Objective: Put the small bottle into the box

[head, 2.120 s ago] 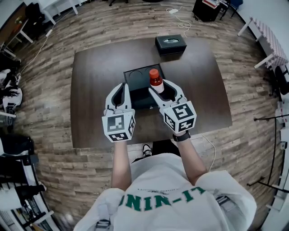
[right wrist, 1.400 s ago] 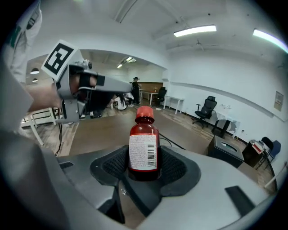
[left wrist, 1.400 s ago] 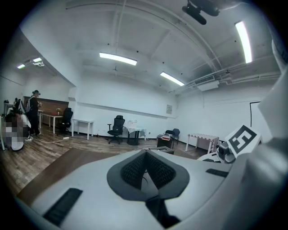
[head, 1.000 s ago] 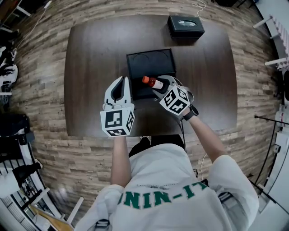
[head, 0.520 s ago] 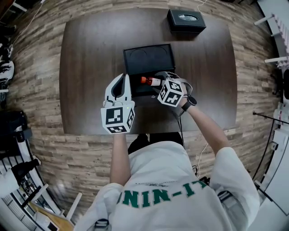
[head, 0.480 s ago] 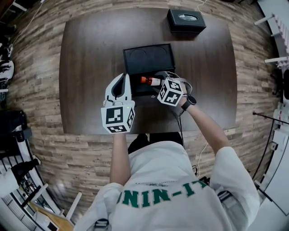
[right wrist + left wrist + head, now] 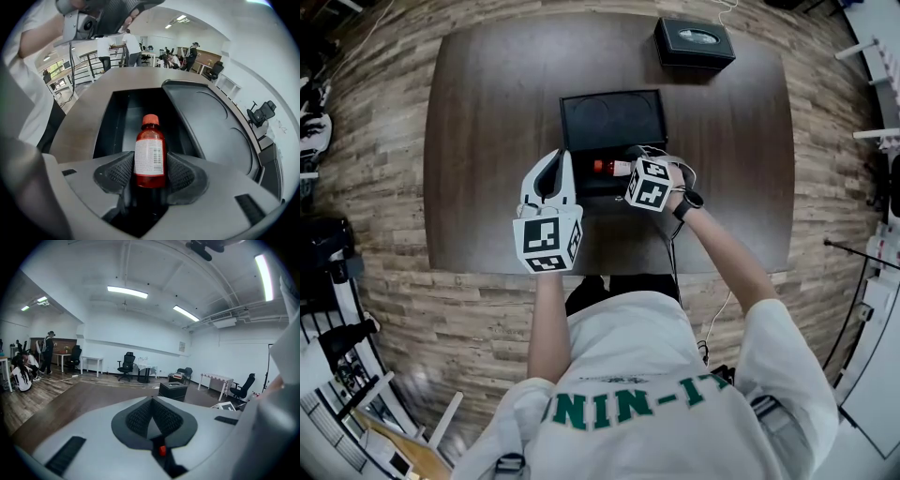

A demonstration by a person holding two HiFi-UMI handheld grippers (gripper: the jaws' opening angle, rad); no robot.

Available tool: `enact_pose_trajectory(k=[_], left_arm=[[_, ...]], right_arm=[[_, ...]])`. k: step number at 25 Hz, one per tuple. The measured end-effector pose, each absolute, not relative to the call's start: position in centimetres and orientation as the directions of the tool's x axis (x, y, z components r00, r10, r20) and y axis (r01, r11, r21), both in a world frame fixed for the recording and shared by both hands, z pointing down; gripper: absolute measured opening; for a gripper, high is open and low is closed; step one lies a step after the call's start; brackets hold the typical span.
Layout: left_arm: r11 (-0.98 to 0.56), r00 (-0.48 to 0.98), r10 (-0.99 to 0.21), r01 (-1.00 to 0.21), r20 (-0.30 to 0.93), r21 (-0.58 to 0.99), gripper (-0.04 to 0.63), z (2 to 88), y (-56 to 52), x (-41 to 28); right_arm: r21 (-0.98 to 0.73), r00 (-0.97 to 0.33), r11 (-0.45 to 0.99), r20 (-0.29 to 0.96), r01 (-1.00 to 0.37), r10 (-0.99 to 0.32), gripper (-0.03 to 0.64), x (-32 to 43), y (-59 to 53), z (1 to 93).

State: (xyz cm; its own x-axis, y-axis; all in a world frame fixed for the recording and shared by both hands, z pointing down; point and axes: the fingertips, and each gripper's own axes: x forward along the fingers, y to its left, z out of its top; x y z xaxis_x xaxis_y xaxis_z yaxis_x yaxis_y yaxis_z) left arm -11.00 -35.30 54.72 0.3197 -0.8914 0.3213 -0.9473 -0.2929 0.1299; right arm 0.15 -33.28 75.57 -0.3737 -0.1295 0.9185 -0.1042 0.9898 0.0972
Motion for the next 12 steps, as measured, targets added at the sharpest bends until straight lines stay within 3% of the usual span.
enact_pose_trajectory(k=[6,12], left_arm=[[-0.273,0.301,-0.894,-0.953,0.331,0.129,0.006,55.12,-34.95,-11.57],[-0.277,0.303,-0.895,-0.953,0.329,0.124,0.006,54.79,-34.59,-11.55]], right_arm=[[0.096,-0.380,0.990,0.916,-0.106,-0.130,0.239,0.14,-33.43,75.67],[0.056,-0.436,0.980,0.889,-0.193,-0.136,0.299,-0.35,-33.08,75.14]])
